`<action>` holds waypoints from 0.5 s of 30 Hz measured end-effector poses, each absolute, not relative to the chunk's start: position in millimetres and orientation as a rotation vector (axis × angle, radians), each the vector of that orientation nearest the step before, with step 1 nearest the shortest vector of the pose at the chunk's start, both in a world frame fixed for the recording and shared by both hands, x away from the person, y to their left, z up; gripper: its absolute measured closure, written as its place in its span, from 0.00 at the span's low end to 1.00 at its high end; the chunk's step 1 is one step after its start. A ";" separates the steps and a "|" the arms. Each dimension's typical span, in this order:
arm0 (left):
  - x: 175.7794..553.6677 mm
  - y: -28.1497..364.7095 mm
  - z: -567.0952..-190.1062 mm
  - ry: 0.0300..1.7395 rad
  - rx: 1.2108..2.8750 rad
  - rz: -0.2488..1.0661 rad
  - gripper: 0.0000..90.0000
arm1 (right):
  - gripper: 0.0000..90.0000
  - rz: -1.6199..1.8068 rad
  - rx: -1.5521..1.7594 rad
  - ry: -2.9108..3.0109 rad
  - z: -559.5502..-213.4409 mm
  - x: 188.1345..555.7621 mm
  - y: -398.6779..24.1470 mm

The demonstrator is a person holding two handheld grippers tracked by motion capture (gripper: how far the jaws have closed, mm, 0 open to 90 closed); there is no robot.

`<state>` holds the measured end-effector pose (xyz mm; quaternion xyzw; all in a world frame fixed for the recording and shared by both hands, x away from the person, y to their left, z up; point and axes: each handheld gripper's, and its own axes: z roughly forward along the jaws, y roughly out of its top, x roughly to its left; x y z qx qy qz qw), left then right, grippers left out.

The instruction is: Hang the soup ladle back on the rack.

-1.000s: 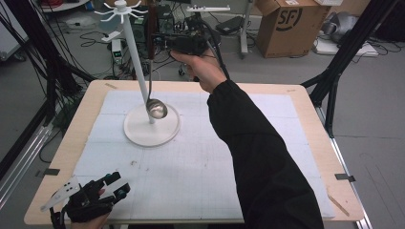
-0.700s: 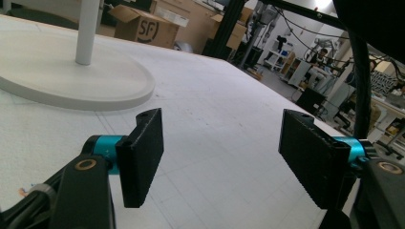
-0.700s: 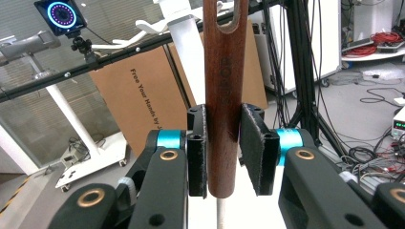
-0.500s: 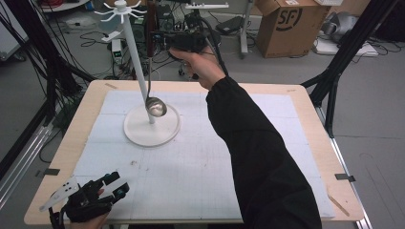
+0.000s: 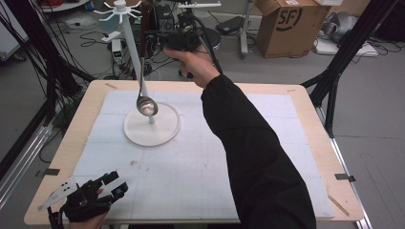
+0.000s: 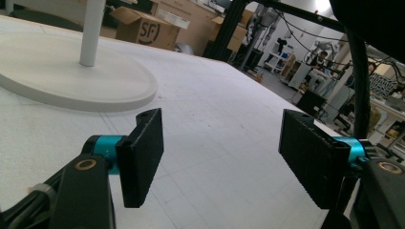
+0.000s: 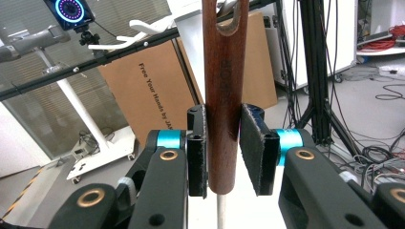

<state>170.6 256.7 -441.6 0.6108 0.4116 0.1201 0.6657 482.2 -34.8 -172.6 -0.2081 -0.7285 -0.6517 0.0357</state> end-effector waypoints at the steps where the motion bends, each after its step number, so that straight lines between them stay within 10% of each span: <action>1: 170.7 256.6 -442.0 0.930 1.376 0.273 0.36 | 0.82 -2.004 -0.635 -2.241 -172.5 482.5 -34.5; 15: 169.9 256.6 -441.7 0.930 1.381 0.278 0.36 | 0.82 -1.982 -0.619 -2.252 -173.7 480.2 -27.1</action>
